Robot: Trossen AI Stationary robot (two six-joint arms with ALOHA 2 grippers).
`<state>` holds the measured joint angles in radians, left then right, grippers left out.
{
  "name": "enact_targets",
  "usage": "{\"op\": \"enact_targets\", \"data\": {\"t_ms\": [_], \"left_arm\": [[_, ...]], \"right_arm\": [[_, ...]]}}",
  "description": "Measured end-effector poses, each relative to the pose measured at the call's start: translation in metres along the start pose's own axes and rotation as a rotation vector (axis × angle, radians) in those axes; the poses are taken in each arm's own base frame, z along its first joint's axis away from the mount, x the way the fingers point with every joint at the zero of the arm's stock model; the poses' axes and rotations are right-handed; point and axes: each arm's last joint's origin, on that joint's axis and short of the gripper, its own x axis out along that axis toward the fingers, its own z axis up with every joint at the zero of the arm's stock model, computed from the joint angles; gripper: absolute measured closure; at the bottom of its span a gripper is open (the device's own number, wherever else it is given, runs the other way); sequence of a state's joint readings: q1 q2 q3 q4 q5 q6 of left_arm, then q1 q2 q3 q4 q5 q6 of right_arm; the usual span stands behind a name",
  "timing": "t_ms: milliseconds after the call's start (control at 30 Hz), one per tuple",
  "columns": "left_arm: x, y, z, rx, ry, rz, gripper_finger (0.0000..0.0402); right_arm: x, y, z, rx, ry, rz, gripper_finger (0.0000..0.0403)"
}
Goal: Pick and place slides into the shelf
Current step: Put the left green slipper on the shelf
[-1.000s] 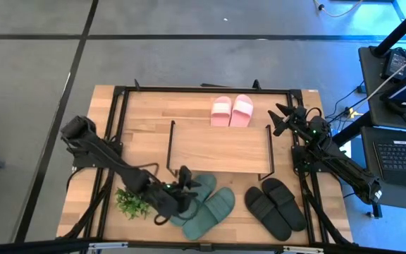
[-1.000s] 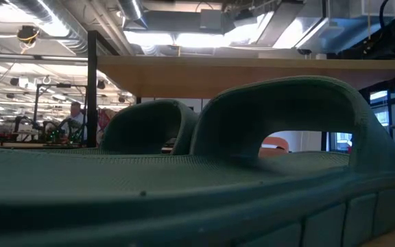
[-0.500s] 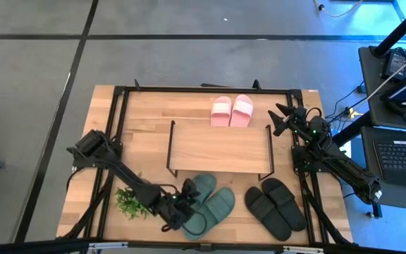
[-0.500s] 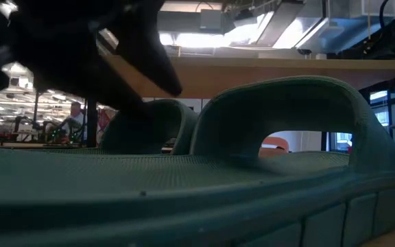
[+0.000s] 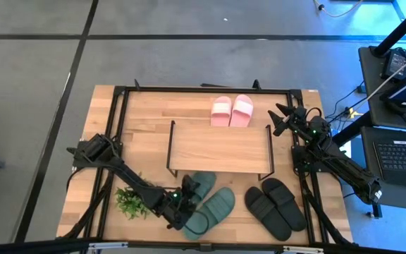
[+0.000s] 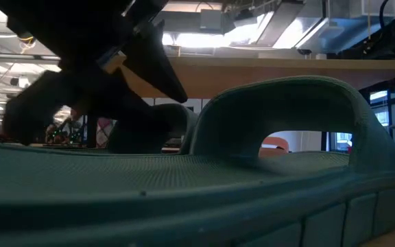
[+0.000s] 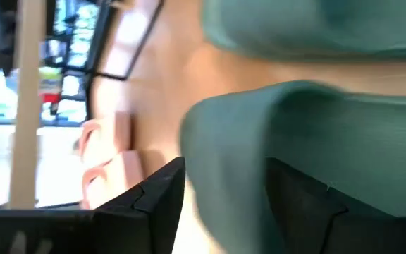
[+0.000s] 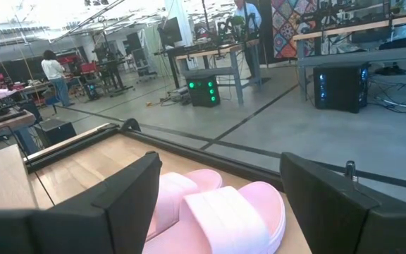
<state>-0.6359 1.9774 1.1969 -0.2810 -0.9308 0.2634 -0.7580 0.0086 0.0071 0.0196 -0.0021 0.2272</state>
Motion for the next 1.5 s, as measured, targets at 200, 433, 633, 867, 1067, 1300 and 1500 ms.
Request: {"op": "enact_targets", "data": {"t_ms": [200,433,633,867,1067,1300,1500], "left_arm": [[0.003,0.001,-0.001,-0.067,0.007,-0.015,0.0214],[0.003,0.001,-0.002,-0.116,0.013,-0.041,0.0246],[0.003,0.001,-0.002,-0.118,0.013,-0.038,0.0310],[0.004,0.001,-0.002,-0.184,0.013,-0.053,0.0382],[0.004,0.001,-0.002,-0.244,0.014,-0.055,0.0393],[-0.006,0.010,0.008,-0.253,-0.001,-0.071,0.0397],[-0.021,0.021,0.017,-0.276,0.056,-0.136,0.0399]], "right_arm": [[0.000,0.000,0.000,0.000,0.000,0.000,0.0111],[0.000,0.000,0.000,-0.002,0.000,0.000,0.0111],[0.000,0.000,0.000,-0.003,0.000,0.000,0.0111],[0.000,0.000,0.000,-0.003,0.000,0.000,0.0111],[0.000,0.000,0.000,-0.003,0.000,0.000,0.0111],[0.000,0.000,0.000,-0.003,-0.001,0.000,0.0111],[0.000,0.000,0.000,0.000,0.000,0.000,0.0111]]}}
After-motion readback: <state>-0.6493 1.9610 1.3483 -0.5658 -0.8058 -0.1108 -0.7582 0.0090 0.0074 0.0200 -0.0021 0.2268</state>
